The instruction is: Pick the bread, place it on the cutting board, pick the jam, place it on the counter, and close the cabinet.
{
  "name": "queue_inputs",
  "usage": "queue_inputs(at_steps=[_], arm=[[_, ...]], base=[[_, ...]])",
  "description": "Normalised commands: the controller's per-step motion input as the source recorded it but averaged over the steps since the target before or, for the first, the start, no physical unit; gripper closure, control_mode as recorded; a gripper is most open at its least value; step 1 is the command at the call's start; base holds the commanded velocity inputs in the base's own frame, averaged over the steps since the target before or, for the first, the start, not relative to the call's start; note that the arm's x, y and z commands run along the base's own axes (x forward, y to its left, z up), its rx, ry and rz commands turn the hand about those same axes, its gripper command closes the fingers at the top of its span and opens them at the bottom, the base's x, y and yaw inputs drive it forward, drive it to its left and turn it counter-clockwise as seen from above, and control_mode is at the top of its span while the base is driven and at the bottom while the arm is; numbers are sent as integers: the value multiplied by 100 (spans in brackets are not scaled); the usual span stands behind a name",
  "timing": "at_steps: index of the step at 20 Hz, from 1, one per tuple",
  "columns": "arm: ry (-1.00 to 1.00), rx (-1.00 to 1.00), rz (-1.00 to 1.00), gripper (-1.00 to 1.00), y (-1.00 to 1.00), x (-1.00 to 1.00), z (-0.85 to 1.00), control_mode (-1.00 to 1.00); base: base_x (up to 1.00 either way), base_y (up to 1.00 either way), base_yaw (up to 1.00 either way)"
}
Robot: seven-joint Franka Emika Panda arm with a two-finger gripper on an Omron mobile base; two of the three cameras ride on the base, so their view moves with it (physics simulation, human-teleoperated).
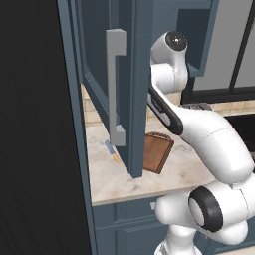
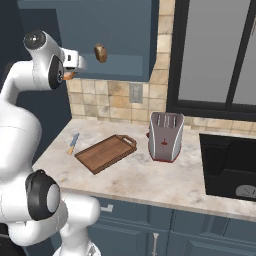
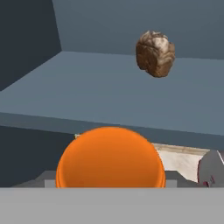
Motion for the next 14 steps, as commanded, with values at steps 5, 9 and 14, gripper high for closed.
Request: queue_inputs(at_steps=[5, 9, 14], arm=[[4, 1, 0, 100, 0, -55, -7, -100], [4, 0, 0, 100, -3, -42, -10, -100], [3, 1, 0, 100, -24, -29, -13, -100]], base=[[0, 0, 0], [0, 0, 0], [0, 0, 0]])
